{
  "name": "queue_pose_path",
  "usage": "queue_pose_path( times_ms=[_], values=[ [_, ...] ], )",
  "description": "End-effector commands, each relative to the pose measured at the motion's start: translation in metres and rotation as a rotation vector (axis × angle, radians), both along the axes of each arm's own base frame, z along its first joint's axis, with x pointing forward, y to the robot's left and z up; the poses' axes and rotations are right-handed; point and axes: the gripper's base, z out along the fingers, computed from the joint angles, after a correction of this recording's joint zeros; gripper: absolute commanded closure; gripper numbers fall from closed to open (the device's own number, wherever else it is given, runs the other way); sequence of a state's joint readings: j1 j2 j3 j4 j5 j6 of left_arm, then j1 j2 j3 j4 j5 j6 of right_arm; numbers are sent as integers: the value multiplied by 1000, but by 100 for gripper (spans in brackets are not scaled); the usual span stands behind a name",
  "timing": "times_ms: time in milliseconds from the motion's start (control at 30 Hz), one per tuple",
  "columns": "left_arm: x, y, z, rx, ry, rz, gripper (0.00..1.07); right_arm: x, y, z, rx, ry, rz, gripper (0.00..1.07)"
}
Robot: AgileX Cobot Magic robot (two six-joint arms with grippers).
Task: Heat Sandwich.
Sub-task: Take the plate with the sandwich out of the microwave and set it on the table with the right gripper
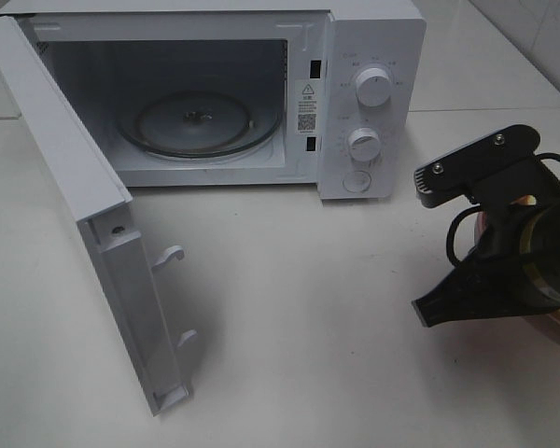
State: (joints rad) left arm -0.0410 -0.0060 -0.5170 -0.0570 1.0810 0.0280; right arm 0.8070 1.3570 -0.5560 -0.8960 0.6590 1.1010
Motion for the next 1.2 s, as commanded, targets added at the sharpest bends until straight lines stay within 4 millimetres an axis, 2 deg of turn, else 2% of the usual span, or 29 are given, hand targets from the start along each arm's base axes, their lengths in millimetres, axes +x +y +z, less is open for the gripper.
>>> queue_pose_path(
  times_ms=[33, 100, 133, 200, 400, 500, 567, 667, 933, 1000, 1033, 1133, 1167, 1200],
  values=[
    [0, -1, 0, -11, -12, -1, 45, 7, -8, 5, -24, -37, -29, 107],
    [0, -1, 0, -11, -12, -1, 45, 16, -22, 5, -35, -43, -92, 107],
    [0, -1, 0, -11, -12, -1, 45, 16, -22, 5, -35, -43, -92, 107],
    [0, -1, 0, -11, -12, -1, 45, 31, -34, 8, -35, -59, -145, 107],
    [0, -1, 0, -11, -12, -1, 45, 52, -45, 1, 15, -52, -193, 107],
    [0, -1, 0, -11, -12, -1, 45, 65, -57, -17, 34, -5, -226, 107],
    [0, -1, 0, -11, -12, -1, 45, 67, -58, -22, 41, 7, -226, 107],
    [0, -1, 0, -11, -12, -1, 45, 77, -62, -43, 75, 53, -215, 107],
    [0, -1, 0, -11, -12, -1, 45, 85, -55, -74, 122, 130, -119, 106],
    [0, -1, 0, -11, -12, -1, 45, 89, -53, -76, 139, 127, -136, 99],
    [0, -1, 0, -11, -12, -1, 45, 89, -53, -76, 139, 127, -136, 99],
    [0, -1, 0, -11, -12, -1, 45, 94, -52, -73, 152, 109, -146, 86],
    [0, -1, 0, -11, -12, -1, 45, 94, -52, -73, 152, 109, -146, 86],
    [0, -1, 0, -11, -12, -1, 45, 97, -51, -71, 156, 99, -146, 75]
  ],
)
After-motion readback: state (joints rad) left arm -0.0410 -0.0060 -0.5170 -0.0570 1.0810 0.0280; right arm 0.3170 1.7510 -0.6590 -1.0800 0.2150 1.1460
